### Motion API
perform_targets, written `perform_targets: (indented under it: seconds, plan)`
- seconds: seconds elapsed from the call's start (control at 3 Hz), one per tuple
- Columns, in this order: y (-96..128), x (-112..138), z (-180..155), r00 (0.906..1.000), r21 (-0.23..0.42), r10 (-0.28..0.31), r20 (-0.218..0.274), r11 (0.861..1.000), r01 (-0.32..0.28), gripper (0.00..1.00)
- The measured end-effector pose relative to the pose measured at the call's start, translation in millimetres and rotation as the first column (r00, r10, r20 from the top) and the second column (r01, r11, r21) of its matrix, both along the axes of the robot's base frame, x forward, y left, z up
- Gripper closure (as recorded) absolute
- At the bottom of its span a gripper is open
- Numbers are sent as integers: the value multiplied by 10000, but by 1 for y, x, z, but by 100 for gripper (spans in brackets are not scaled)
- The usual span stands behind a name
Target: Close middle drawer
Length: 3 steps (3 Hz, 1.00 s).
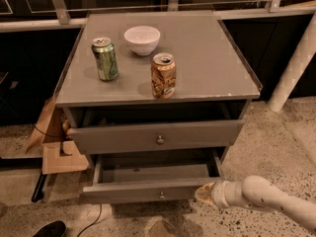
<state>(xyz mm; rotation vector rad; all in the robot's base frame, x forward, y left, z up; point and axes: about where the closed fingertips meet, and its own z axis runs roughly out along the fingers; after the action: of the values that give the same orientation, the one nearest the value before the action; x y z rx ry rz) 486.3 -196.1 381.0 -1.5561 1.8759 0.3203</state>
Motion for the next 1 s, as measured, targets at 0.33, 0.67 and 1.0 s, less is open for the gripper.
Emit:
perform_targets:
  seconds: [0.33,0.67,1.0]
  plan:
    - [-4,28,2,9975,-166,-112,697,9998,124,100]
    - [-4,28,2,9975,-166,-112,697,9998,124,100]
    - [-3,41,-3,9917,-118,-109,1284,9999,125,100]
